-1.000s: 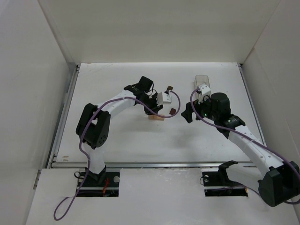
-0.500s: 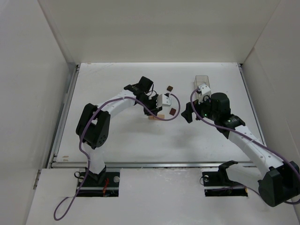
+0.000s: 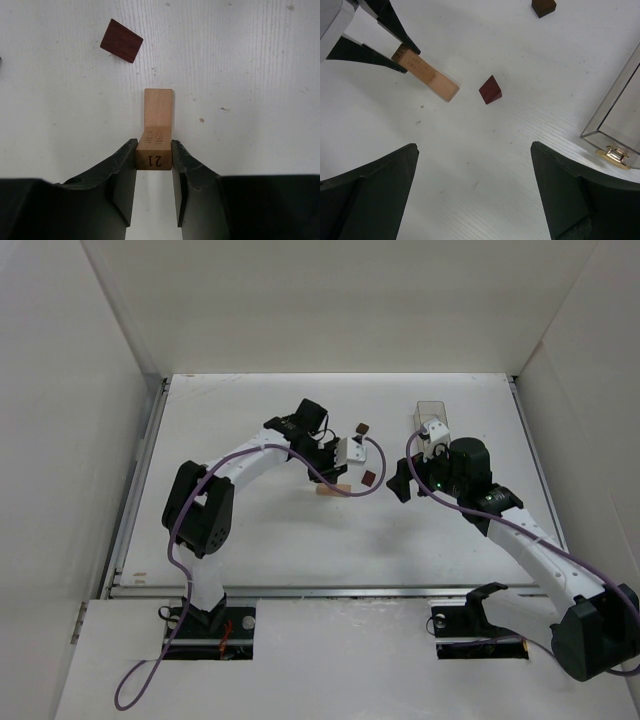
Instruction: Build the wood block tower
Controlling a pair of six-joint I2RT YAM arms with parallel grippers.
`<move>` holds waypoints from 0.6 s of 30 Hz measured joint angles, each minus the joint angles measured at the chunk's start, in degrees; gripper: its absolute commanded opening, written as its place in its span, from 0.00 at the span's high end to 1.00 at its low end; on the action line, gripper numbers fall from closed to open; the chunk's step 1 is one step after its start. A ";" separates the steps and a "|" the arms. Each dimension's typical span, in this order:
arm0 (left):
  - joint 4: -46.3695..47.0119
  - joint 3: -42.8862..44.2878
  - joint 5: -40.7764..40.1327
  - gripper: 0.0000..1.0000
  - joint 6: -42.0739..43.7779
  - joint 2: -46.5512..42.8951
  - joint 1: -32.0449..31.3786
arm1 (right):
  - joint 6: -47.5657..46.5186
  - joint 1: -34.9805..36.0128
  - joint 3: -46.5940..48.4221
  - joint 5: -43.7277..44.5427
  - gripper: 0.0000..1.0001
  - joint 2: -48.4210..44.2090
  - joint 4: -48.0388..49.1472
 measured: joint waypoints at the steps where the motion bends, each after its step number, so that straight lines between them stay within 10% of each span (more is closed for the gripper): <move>1: 0.02 0.37 0.00 0.92 0.02 0.00 0.00 | 0.00 0.00 0.00 -0.02 0.00 0.00 0.00; 18: 0.15 0.70 0.15 0.92 -0.04 0.00 0.00 | 0.00 0.00 0.00 -0.02 0.00 0.00 0.00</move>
